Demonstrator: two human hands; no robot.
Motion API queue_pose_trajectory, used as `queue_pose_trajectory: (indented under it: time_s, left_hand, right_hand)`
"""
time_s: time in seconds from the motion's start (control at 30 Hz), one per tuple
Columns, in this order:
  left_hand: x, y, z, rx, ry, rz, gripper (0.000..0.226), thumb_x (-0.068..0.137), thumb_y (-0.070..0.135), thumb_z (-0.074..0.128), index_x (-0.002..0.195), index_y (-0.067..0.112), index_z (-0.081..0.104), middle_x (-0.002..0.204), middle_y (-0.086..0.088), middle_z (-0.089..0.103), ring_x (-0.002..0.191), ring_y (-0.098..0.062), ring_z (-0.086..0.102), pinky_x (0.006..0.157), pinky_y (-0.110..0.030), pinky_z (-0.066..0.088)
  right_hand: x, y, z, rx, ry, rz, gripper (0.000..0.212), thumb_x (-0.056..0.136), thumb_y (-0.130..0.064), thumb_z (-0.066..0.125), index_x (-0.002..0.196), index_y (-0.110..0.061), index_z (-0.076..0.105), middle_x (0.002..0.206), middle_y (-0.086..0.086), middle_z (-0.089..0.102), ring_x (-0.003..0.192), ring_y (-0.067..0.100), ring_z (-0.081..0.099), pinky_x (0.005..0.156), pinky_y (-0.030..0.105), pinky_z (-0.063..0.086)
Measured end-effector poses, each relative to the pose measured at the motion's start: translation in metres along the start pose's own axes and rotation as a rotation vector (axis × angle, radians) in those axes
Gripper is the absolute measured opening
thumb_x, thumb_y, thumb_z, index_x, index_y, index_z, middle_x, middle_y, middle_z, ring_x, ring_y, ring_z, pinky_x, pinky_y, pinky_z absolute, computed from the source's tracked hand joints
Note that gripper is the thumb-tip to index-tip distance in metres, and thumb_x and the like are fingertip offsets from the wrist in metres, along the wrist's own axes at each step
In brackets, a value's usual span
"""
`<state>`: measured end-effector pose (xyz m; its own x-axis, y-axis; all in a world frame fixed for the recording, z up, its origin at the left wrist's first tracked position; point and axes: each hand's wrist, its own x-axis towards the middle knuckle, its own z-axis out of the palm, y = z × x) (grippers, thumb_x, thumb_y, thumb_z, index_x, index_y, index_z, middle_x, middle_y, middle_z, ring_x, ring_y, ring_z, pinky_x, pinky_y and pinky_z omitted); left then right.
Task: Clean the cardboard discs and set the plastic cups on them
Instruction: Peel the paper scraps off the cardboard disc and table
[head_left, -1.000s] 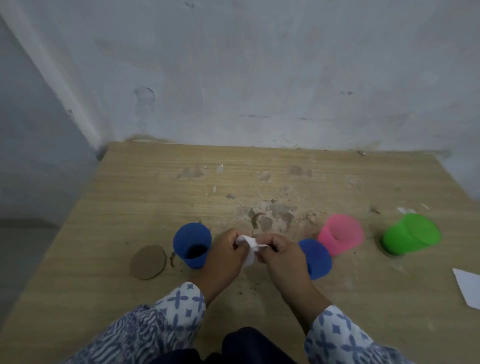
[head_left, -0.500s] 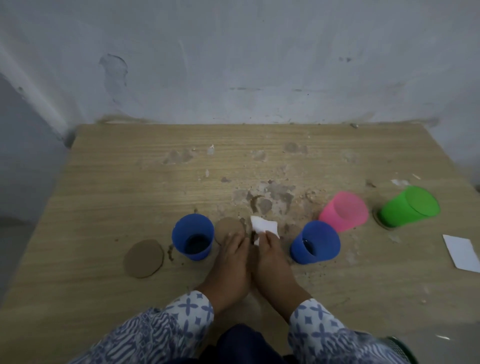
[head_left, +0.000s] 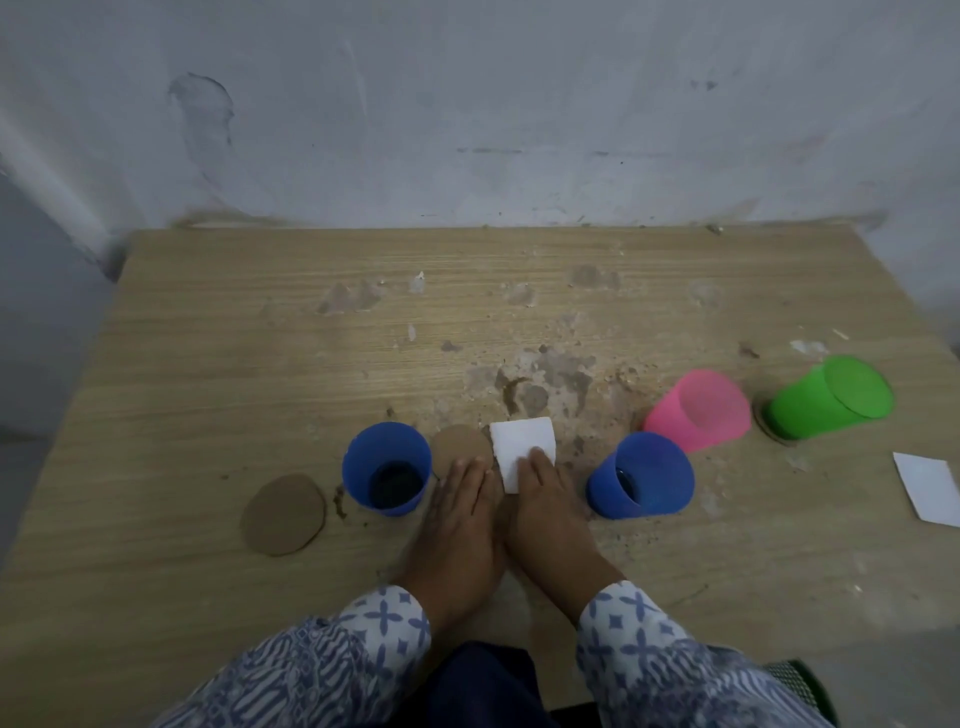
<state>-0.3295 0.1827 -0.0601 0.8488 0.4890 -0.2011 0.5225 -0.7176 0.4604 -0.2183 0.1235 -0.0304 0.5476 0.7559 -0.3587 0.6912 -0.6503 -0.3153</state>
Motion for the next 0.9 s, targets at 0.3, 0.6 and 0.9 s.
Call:
queue_pose_trajectory:
  time_s: [0.3,0.6,0.9]
  left_hand:
    - [-0.001,-0.01,0.016,0.077,0.181,0.066,0.069,0.085,0.04,0.04,0.144,0.007,0.027,0.147,-0.011,0.04,0.14,-0.021,0.021,0.113,-0.035,0.017]
    - [-0.001,-0.011,0.02,0.149,0.214,0.073,0.065,0.088,0.042,0.039,0.141,0.004,0.03,0.146,-0.015,0.041,0.139,-0.024,0.025,0.114,-0.034,0.011]
    - [0.0,-0.014,0.022,0.128,0.224,0.075,0.067,0.088,0.042,0.038,0.144,0.007,0.023,0.148,-0.014,0.039,0.14,-0.023,0.02,0.112,-0.037,0.017]
  right_hand:
    - [0.022,-0.002,0.002,-0.133,0.131,-0.22,0.034,0.093,-0.021,0.045,0.124,-0.011,0.05,0.115,0.01,0.054,0.103,0.026,0.046,0.089,0.032,0.038]
    - [-0.011,0.009,0.007,-0.063,0.206,-0.157,0.019,0.071,-0.016,0.068,0.09,-0.018,0.069,0.084,0.002,0.065,0.073,0.024,0.061,0.065,0.033,0.049]
    - [-0.004,0.004,-0.001,-0.011,0.124,-0.04,0.049,0.09,-0.028,0.049,0.135,-0.014,0.036,0.141,0.012,0.03,0.123,0.03,0.036,0.103,0.035,0.031]
